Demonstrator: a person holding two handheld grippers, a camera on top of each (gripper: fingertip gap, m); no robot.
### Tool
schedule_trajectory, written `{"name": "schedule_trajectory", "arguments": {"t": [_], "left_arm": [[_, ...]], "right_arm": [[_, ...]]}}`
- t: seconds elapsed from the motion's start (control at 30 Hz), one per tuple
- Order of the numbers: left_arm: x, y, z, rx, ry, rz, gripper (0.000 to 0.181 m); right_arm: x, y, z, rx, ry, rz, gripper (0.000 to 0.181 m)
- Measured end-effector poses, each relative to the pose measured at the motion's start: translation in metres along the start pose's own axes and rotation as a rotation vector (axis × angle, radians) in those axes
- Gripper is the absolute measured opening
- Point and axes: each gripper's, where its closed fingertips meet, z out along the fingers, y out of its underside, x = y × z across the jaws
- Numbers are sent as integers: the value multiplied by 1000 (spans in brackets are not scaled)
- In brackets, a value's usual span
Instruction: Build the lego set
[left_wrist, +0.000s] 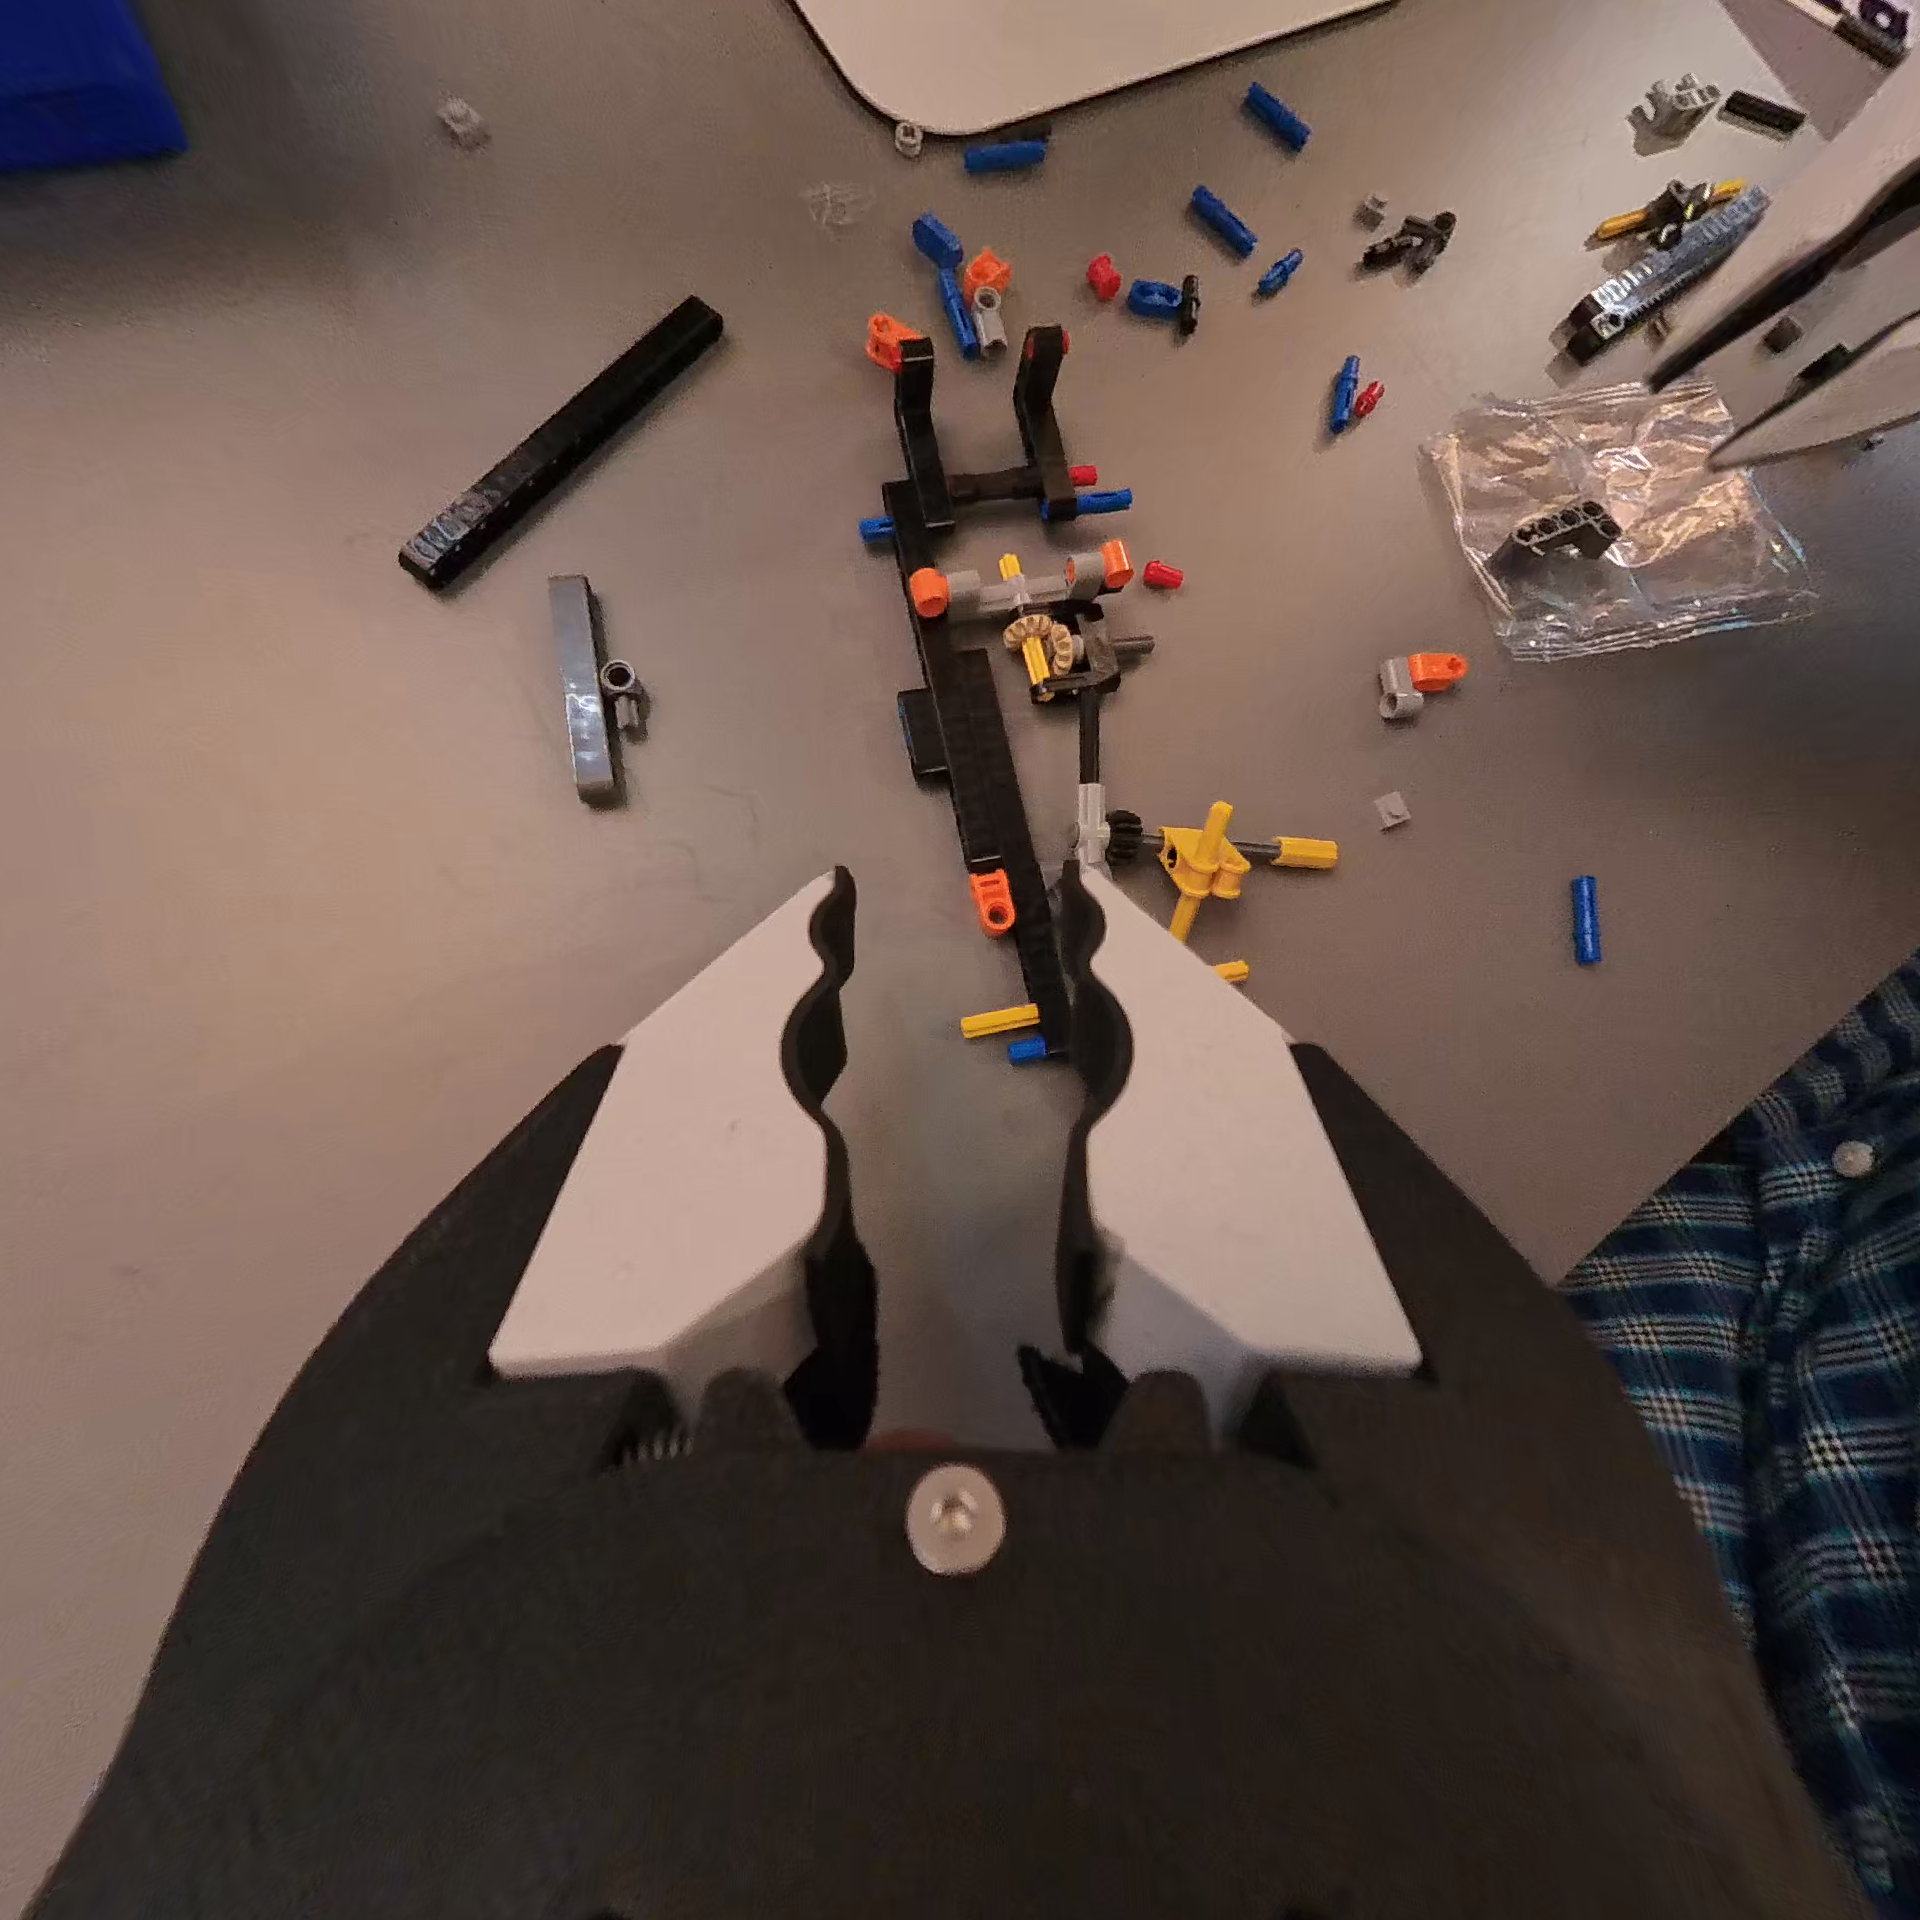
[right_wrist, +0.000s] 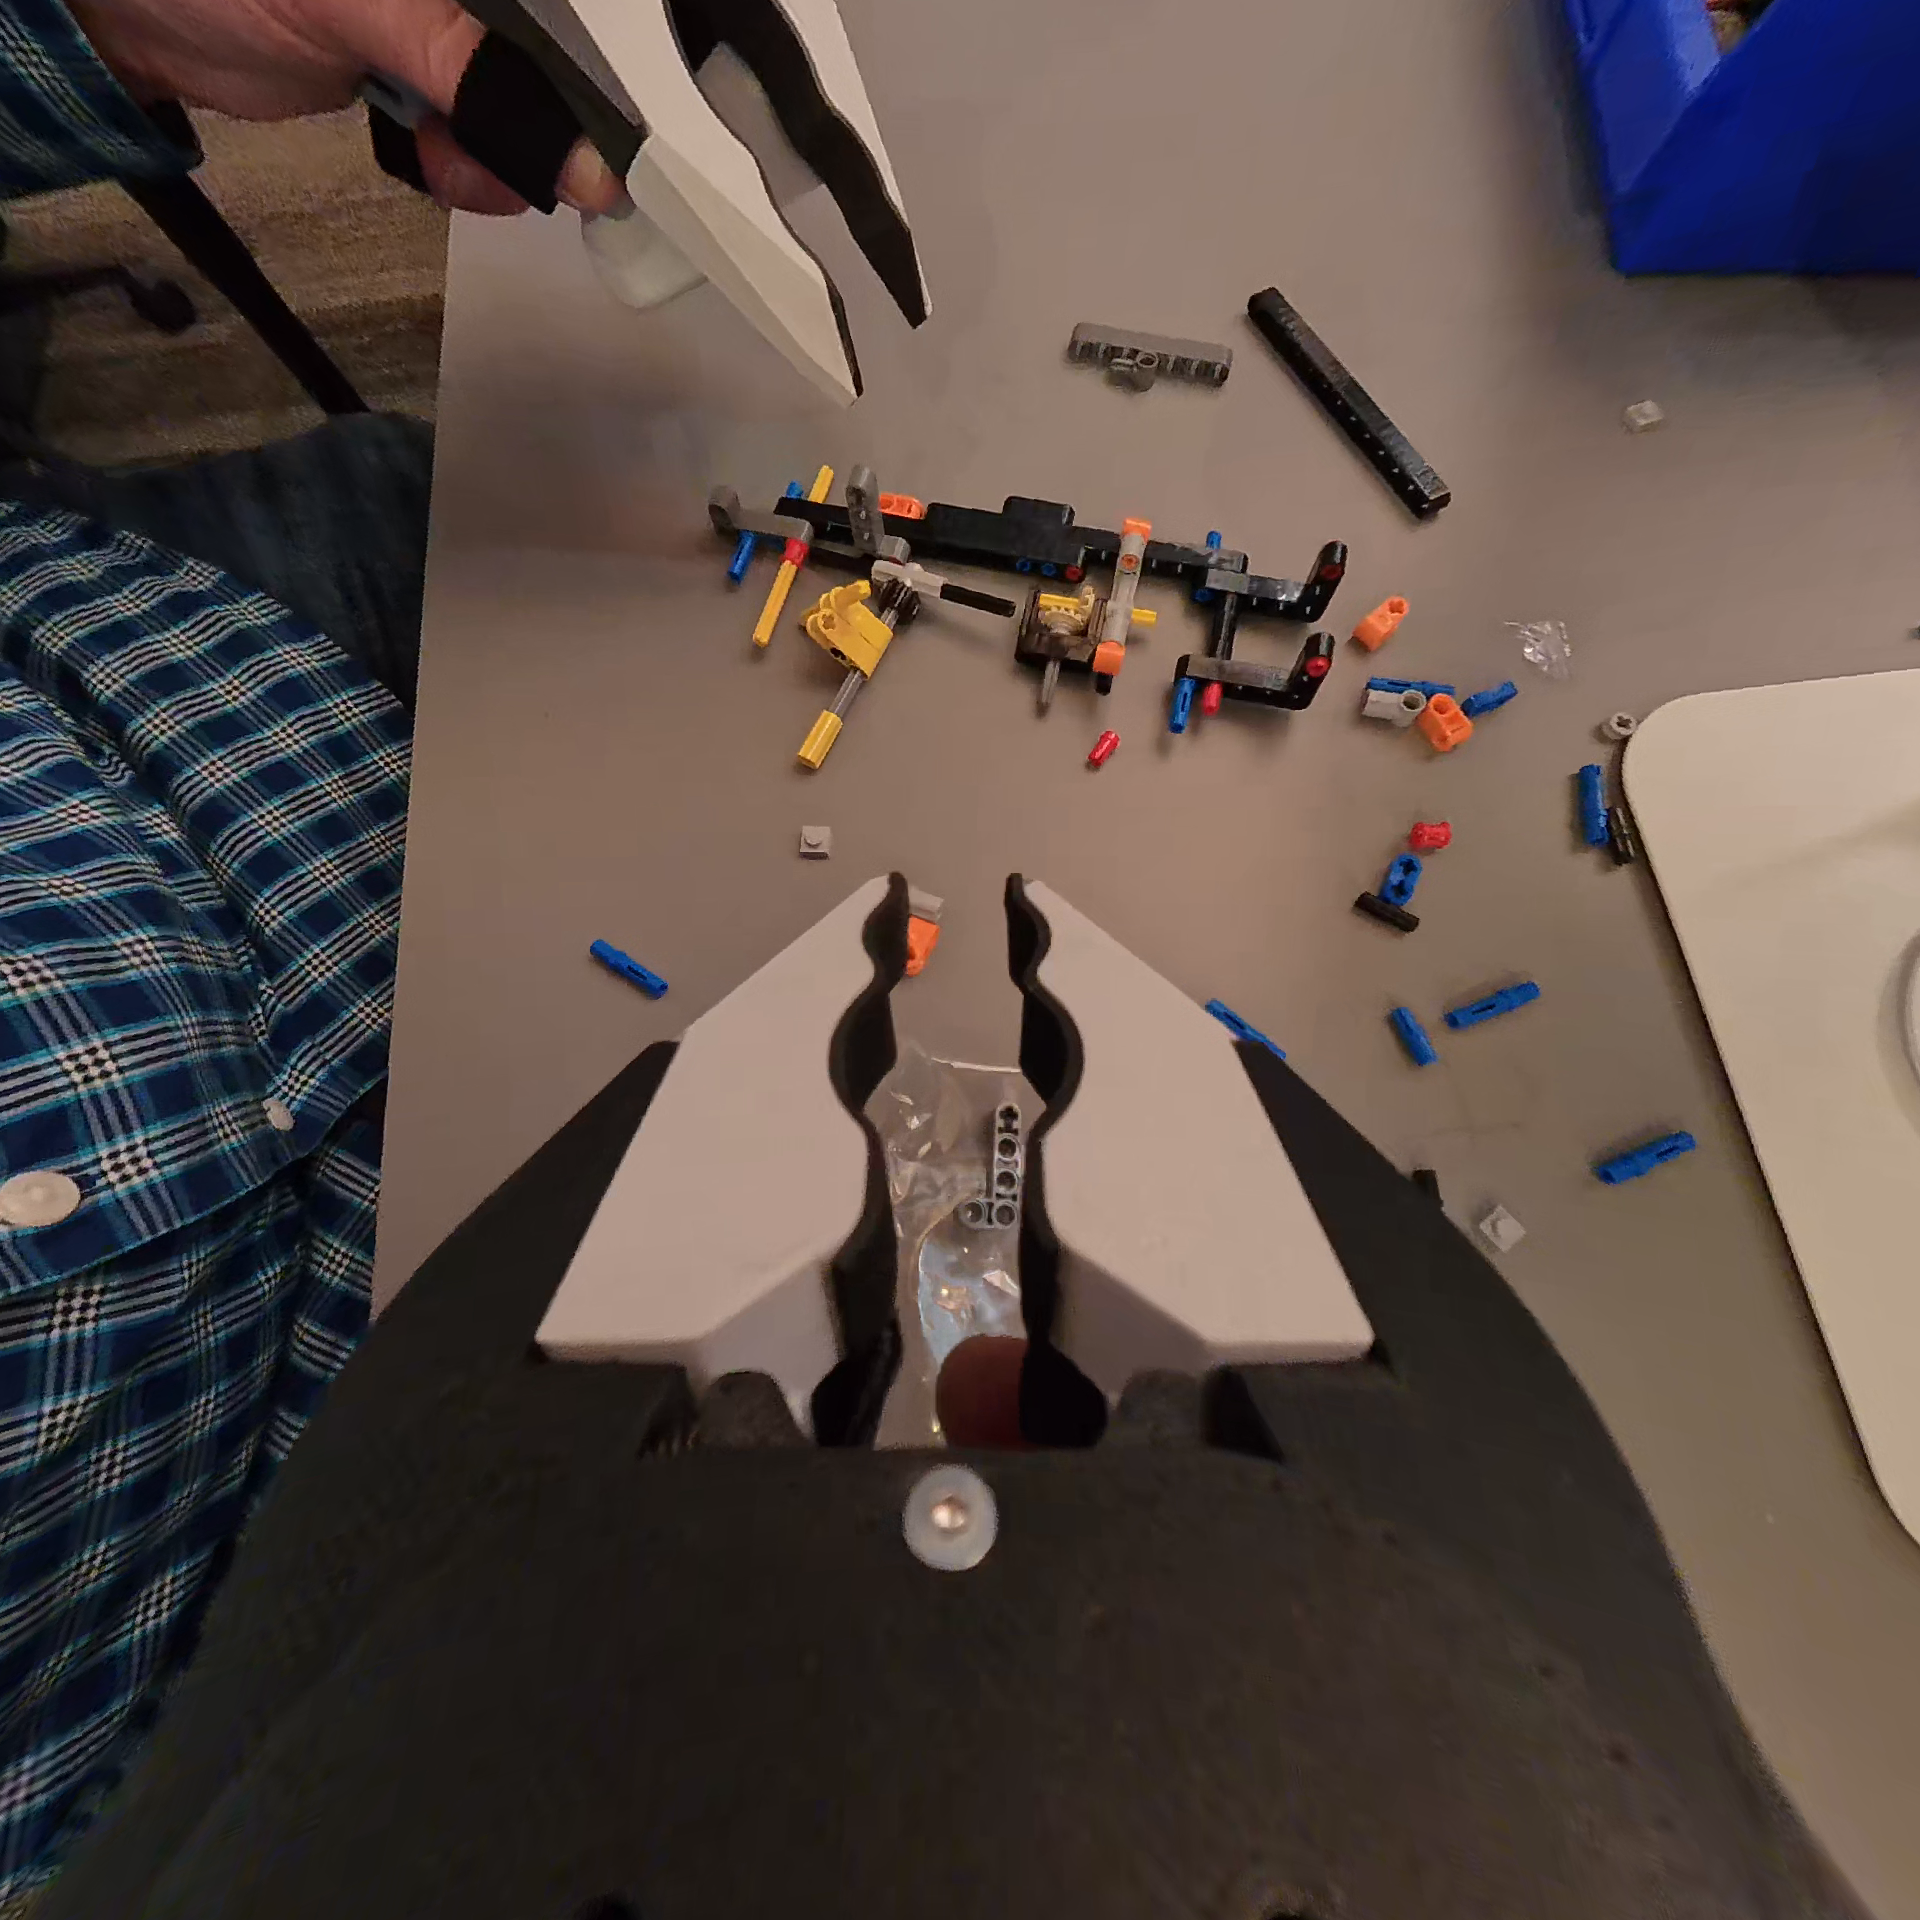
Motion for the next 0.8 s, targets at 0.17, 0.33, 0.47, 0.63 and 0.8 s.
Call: {"name": "schedule_trajectory", "arguments": {"t": [0.17, 0.33, 0.47, 0.63, 0.8], "left_arm": [[-4, 3, -2, -28, 21, 17, 33], [-4, 5, 0, -13, 46, 16, 33], [-3, 4, 2, 35, 69, -20, 33], [-2, -5, 5, 77, 98, -37, 33], [-5, -21, 4, 119, 74, 3, 35]], "right_arm": [[-1, -4, 5, -52, 1, 11, 6], [-4, -18, 14, -72, 7, 34, 10], [-9, -29, 19, -66, 21, 53, 16], [-8, -42, 21, 3, 59, 111, 25], [1, -46, 11, 59, 125, 106, 36]]}}
